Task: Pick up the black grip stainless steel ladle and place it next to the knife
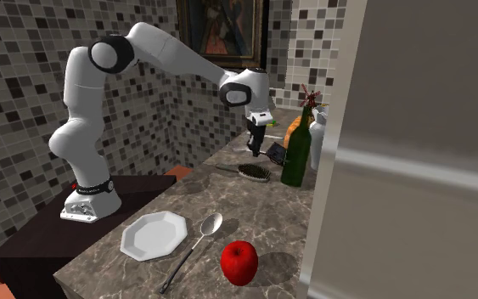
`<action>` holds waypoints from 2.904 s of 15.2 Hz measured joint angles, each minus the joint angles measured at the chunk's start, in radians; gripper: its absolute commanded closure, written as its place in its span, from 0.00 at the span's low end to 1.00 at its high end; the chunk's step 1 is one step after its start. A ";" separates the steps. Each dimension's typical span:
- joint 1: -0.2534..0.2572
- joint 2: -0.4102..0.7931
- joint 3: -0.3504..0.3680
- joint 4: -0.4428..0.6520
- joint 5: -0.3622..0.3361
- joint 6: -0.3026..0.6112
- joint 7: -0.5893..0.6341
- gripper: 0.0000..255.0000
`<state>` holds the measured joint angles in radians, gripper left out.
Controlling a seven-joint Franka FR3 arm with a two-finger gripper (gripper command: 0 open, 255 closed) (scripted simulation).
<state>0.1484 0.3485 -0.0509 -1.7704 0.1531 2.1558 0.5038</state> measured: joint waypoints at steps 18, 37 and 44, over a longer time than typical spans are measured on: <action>0.252 0.353 0.072 0.553 -0.067 -0.164 0.365 1.00; 0.289 0.511 0.077 0.604 -0.073 -0.053 0.398 1.00; 0.288 0.532 0.077 0.601 -0.072 -0.029 0.395 1.00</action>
<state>0.4364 0.8808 0.0265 -1.1695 0.0807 2.1271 0.8992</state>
